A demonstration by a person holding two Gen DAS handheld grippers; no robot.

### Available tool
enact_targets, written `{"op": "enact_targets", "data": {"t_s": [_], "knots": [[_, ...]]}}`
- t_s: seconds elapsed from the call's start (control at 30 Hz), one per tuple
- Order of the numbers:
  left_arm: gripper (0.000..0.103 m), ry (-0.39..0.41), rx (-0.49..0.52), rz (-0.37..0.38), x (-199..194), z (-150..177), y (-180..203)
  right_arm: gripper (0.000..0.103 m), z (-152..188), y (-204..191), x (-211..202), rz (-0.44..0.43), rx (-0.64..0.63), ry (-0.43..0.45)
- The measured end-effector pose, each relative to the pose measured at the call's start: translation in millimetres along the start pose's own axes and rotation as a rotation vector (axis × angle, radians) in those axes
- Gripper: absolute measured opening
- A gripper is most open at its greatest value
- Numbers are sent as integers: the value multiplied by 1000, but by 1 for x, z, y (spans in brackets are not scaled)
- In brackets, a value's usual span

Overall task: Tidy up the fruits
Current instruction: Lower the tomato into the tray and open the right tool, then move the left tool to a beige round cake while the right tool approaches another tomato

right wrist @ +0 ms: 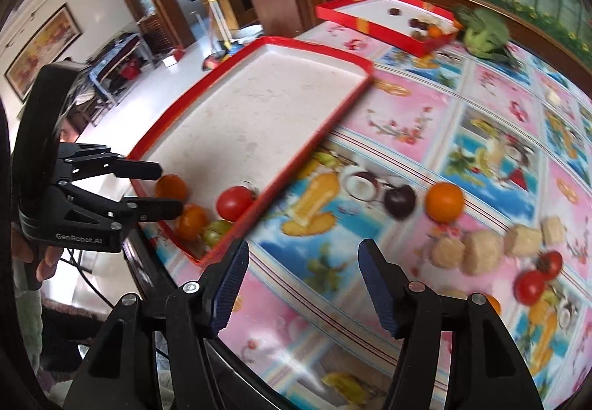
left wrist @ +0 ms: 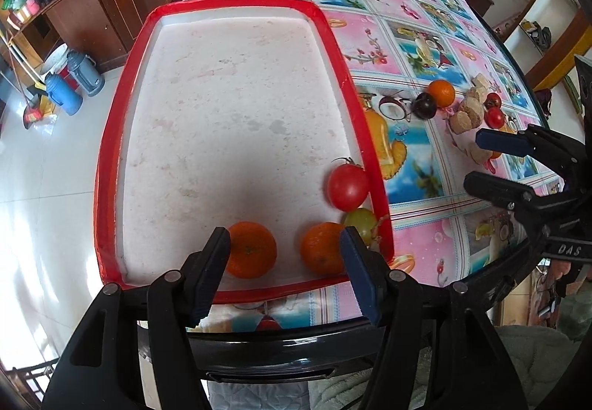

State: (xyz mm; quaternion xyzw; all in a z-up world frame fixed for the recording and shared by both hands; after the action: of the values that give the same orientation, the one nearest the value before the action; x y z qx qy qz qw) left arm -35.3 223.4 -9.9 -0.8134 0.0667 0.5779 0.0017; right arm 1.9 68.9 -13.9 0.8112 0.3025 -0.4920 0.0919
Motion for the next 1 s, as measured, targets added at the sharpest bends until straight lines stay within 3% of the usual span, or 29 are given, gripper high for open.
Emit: {"op": "enact_targets", "data": {"t_s": [0.27,0.53,0.73,1.0], "knots": [[61,29,34,10,-12,-7,23,64,36,67,-39,122,159,39],[61,67,99,98,-10,-25,79,64,89,131,-64,207,340,55],[61,47,150,141,2,-28,118,64,113,146,-73,209,388,75],[60,50,232,165,23,-29,169,58,113,151,-77,183,370,95]]}}
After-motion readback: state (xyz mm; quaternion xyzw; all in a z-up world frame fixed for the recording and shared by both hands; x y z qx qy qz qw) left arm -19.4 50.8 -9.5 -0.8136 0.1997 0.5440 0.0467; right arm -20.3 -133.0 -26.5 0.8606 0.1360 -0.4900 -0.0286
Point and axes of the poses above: each gripper's, at about its wrist camera, not at the fingertips, and x roughly the way its jaws point, y to its right, z to its underside, the point moved 7 cm from there along x, roughly the way its jaws point, and after that the axes turned 1 degree about -x, right-handed, at the moved point
